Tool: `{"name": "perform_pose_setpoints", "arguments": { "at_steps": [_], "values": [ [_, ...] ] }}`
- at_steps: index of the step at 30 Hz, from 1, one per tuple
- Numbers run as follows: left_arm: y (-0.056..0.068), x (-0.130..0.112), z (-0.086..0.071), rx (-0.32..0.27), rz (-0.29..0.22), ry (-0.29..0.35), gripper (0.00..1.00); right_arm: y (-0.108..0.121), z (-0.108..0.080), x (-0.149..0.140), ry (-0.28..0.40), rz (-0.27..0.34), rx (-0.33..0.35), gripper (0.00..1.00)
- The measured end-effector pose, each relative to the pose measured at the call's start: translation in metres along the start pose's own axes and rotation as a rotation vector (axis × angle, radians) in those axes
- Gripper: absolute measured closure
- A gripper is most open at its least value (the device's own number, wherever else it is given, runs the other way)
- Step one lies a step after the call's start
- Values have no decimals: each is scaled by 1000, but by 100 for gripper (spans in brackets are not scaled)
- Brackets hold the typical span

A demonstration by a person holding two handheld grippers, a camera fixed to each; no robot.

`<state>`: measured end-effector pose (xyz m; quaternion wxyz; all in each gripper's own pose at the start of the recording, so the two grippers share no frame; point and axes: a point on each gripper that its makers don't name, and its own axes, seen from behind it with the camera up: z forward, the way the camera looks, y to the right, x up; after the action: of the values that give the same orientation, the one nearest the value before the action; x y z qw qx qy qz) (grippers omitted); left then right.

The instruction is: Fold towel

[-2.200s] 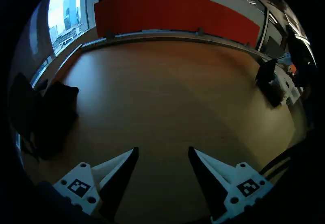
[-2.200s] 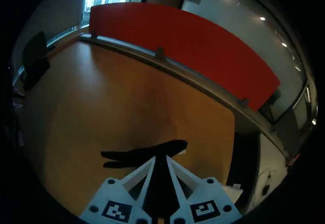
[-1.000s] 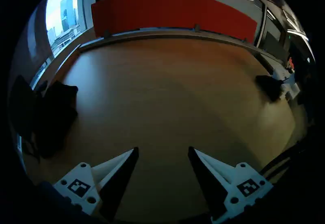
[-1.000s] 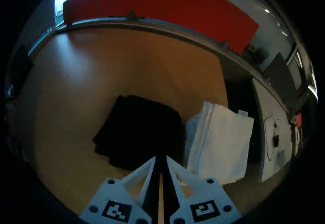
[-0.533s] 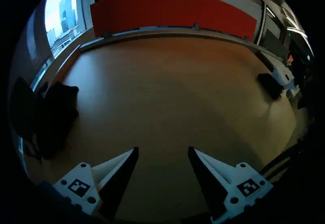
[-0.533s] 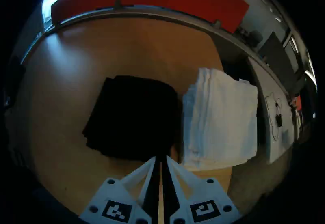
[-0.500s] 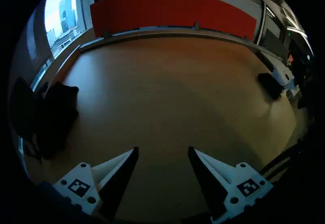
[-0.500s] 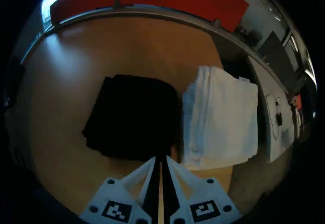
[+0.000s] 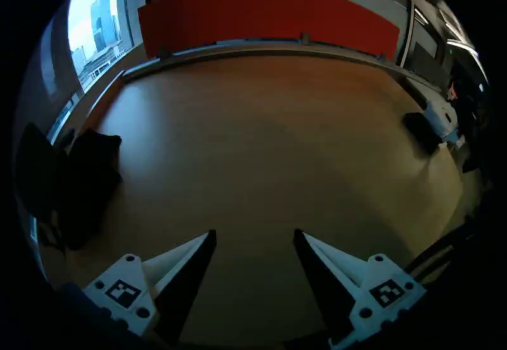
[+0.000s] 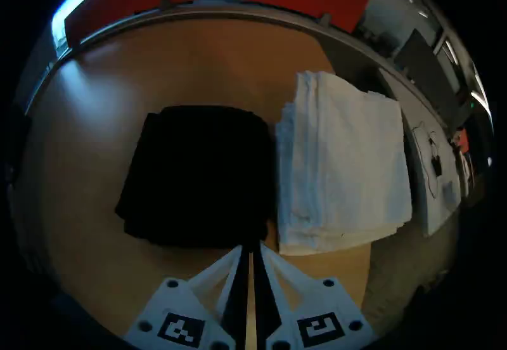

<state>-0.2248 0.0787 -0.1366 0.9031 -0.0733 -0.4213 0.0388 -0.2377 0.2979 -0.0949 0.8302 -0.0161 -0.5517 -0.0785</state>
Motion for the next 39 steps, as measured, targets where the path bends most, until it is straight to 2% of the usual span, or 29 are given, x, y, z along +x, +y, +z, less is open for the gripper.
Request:
{"name": "perform_pose_setpoints", "arguments": {
  "at_steps": [15,18,29,31,39],
  "values": [
    [1,0,1,3,6,-2,10,1,7,-2,8,34,-11,88],
    [1,1,1,2,8,-1,10,1,6,-3,10,41,-10,78],
    [2,4,1,-3,6,5,10,-9,-5,-3,54,69,12,6],
    [3,5,1,-4,7,7,10,-11,-7,-2,62,69,14,0],
    [1,7,0,-9,3,16,10,-17,-14,2,87,68,17,0]
  ]
}}
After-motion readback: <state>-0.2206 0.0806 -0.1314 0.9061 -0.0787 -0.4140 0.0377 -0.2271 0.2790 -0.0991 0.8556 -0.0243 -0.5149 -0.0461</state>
